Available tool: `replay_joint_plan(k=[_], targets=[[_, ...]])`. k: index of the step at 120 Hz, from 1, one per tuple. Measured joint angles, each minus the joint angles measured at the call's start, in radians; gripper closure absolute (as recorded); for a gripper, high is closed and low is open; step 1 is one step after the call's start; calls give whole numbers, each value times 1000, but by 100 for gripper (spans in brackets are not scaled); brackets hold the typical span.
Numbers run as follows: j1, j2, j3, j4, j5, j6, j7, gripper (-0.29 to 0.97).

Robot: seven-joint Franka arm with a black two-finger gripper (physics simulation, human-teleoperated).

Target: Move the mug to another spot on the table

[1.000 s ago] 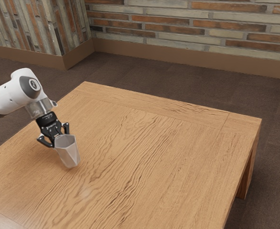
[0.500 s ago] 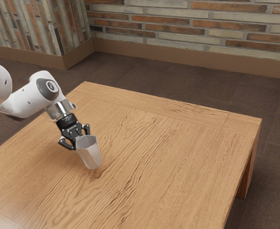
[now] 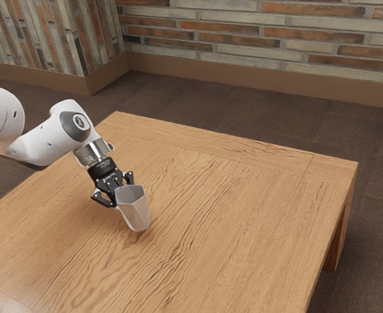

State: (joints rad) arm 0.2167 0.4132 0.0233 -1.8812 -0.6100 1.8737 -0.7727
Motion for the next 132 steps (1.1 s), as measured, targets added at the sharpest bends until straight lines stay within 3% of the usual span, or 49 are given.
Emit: replay_joint_plan(k=[132], targets=[[44,145,-36,120,9,67,-54,69]])
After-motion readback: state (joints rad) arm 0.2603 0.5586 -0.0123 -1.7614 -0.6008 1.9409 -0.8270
